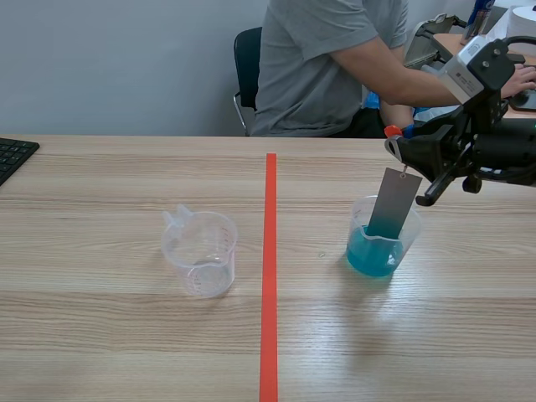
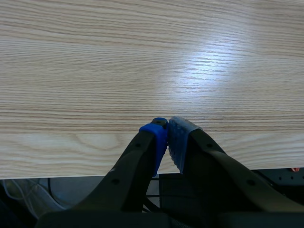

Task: Do the redox reaction experiment.
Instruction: 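Hold the plate still in the solution, then raise the plate and point at it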

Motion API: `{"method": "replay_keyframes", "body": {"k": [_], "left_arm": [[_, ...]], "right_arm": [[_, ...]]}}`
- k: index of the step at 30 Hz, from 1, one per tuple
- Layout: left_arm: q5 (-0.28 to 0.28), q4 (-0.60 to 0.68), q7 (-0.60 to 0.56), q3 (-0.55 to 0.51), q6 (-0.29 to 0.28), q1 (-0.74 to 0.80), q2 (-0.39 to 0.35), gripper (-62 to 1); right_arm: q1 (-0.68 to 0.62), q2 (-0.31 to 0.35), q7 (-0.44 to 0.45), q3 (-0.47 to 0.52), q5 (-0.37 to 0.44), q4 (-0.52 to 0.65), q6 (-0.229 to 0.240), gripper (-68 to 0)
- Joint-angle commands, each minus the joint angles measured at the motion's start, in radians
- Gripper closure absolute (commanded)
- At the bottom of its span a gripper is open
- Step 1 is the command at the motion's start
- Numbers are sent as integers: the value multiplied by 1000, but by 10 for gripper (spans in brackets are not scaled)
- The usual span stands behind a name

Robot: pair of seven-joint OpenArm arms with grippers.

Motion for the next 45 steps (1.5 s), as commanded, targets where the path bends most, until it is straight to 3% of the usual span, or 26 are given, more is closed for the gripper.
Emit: {"method": "replay_keyframes", "body": {"k": [1, 16, 29, 39, 45], "left_arm": [[-3, 7, -10, -6, -2, -3, -3, -44], [-3, 7, -10, -6, -2, -3, -3, -44], [-3, 7, -10, -5, -2, -3, -3, -44], [-3, 7, -11, 4, -3, -3, -3, -44], [-3, 7, -18, 4, -3, -3, -43, -44]], "right_arm": [[14, 14, 2, 4, 11, 16, 7, -15], [12, 53, -257, 55, 228, 204, 7, -15], [12, 56, -510, 160, 432, 392, 7, -15], [12, 55, -593, 206, 534, 496, 7, -15], [12, 55, -639, 218, 575, 524, 7, -15]]}}
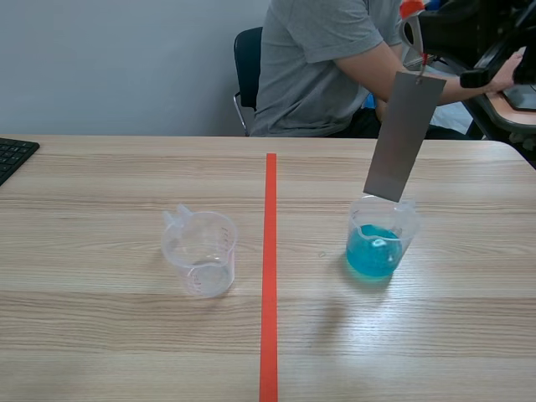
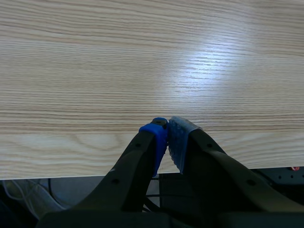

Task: Do the redox reaction experiment.
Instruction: 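Raise the plate and point at it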

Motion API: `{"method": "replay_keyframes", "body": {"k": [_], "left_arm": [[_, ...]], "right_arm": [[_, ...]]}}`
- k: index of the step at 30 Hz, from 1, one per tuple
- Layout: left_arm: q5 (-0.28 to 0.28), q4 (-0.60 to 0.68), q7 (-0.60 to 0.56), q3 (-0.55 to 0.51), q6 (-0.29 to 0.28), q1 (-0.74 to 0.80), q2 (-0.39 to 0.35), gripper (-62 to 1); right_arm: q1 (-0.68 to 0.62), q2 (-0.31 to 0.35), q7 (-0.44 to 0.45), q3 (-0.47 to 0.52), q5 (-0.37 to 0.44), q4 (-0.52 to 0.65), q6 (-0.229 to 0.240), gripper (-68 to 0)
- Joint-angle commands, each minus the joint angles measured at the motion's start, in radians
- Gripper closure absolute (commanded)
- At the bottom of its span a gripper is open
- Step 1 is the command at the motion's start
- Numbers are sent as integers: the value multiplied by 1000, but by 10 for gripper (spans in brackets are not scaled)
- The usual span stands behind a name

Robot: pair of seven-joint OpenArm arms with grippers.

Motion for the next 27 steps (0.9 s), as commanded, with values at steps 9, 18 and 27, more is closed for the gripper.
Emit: {"method": "replay_keyframes", "body": {"k": [9, 18, 27], "left_arm": [[-6, 71, -66, 4, -119, -21, -202, -44], [-10, 118, -57, 114, -211, -285, -376, -44], [-4, 145, 1, 525, -207, -751, -383, -44]], "right_arm": [[13, 16, 3, 34, 48, 36, 6, -15], [13, 16, 3, 34, 49, 36, 6, -15], [12, 15, 3, 34, 55, 36, 6, -15]]}}
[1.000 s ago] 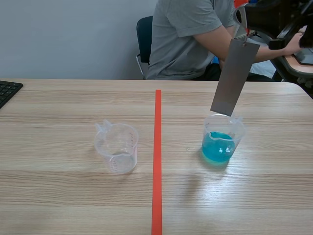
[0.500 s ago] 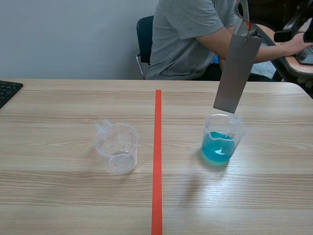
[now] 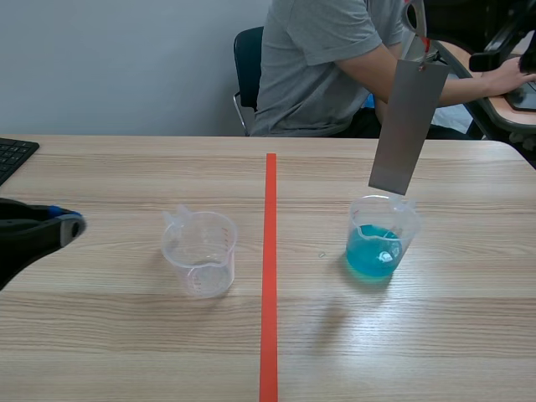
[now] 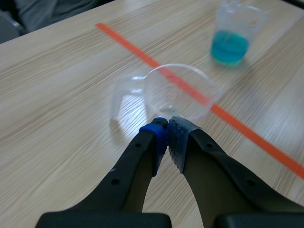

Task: Do the redox reaction experiment.
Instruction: 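Raise the plate and point at it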

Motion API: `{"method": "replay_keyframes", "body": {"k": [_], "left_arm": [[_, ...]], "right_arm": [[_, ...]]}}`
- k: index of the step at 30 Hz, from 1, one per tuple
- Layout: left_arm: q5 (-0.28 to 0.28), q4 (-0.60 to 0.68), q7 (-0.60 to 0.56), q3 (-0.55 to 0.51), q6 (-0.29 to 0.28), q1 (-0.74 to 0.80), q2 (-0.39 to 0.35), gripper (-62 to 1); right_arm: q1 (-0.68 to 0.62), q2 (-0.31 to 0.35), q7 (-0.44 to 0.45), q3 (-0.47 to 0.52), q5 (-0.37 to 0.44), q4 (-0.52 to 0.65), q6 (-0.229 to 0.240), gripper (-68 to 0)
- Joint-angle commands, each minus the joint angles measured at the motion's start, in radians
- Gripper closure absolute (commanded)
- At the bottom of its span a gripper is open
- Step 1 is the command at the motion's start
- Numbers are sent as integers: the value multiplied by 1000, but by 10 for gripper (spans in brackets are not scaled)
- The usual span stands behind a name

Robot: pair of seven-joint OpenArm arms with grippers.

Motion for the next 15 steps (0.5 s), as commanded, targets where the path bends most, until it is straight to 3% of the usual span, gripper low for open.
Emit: {"method": "replay_keyframes", "body": {"k": [1, 5, 9, 15], "left_arm": [[-3, 15, 3, 55, 7, -76, 30, -44], [-3, 13, 58, 241, 18, -257, 96, -44], [2, 5, 114, 399, 83, -396, 182, -44], [61, -61, 134, 589, 177, -562, 336, -44]], "right_arm": [[12, 14, 12, 11, 14, 14, 6, -15], [12, 13, 12, 11, 14, 14, 6, -15], [12, 13, 12, 11, 14, 14, 6, -15], [12, 8, 11, 11, 14, 14, 6, -15]]}}
